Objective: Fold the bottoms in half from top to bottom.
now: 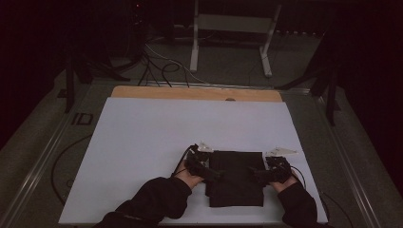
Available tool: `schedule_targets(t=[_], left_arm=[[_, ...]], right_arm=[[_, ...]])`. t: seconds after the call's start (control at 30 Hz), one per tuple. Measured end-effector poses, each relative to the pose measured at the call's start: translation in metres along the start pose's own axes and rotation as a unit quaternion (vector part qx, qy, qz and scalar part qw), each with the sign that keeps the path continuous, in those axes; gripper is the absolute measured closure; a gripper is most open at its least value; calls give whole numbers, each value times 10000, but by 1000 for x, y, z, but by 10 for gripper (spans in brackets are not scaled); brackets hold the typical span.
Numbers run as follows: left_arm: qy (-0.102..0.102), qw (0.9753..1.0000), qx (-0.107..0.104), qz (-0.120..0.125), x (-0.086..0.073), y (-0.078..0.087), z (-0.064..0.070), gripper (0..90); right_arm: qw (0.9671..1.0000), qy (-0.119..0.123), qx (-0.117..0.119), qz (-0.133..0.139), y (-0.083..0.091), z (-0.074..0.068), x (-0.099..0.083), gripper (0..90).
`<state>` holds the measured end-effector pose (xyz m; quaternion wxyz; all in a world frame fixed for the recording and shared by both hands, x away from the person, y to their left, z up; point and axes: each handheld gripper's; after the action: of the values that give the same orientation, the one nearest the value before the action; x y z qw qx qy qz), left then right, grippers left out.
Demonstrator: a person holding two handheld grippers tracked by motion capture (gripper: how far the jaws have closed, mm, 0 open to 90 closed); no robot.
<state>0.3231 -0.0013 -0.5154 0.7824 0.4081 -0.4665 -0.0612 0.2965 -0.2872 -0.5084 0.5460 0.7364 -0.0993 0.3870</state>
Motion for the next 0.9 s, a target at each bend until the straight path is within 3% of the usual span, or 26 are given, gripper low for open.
schedule_targets(t=[0.23, 0.37, 0.63, 0.9], left_arm=[[64, 9997, 107, -199, 0, -5, 2, 12], [127, 9995, 225, -163, -1, -4, 3, 60], [259, 9993, 241, -133, -1, -3, 5, 185], [236, 9994, 220, -123, 0, -5, 9, 299]], right_arm=[[9998, -142, 46, -164, -4, 3, -2, 131], [9993, -179, 56, -321, -8, 2, -3, 125], [9988, -251, 38, -426, -9, 1, -1, 128], [9985, -146, 190, -486, -5, -4, 0, 353]])
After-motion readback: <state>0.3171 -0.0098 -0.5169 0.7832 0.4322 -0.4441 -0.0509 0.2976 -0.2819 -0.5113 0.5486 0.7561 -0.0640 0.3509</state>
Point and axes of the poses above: each handheld gripper's, and its own axes: y roughly backward along the jaws, x roughly out of its top, z roughly to its right, and after that the axes turned 4 degrees about -y, right-handed
